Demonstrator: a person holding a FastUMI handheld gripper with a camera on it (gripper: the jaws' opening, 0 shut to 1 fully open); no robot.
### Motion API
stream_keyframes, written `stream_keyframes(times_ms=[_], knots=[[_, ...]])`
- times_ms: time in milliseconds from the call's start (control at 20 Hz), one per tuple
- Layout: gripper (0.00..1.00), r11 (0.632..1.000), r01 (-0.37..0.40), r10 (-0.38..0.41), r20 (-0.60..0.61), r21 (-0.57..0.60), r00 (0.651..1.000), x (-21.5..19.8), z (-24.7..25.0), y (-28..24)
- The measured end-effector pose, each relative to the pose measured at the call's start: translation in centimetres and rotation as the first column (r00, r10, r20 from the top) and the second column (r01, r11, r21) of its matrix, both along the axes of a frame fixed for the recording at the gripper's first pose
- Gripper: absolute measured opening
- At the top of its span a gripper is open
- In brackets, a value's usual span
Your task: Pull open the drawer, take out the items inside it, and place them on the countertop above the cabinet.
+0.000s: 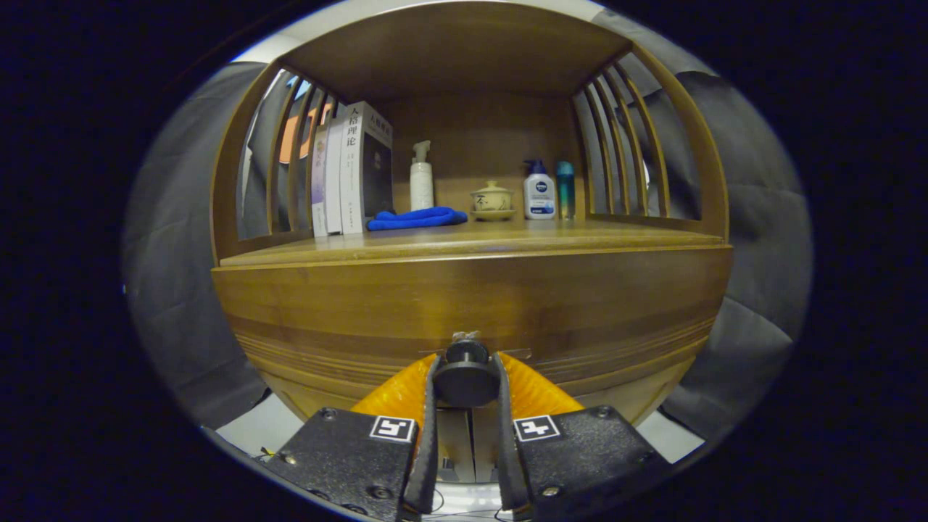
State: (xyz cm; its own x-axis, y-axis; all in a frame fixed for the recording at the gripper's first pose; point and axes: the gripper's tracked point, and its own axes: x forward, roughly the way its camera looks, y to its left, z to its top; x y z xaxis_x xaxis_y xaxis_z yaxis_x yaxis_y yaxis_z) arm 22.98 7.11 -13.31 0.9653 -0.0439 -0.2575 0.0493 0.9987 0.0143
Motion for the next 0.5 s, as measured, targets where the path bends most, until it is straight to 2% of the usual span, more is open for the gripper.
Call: stream_keyframes(times_ms=[500], knots=[[0.36, 1.000, -0.008, 0.008, -0.007, -0.011, 1.000, -4.8, -0.2, 0.2]])
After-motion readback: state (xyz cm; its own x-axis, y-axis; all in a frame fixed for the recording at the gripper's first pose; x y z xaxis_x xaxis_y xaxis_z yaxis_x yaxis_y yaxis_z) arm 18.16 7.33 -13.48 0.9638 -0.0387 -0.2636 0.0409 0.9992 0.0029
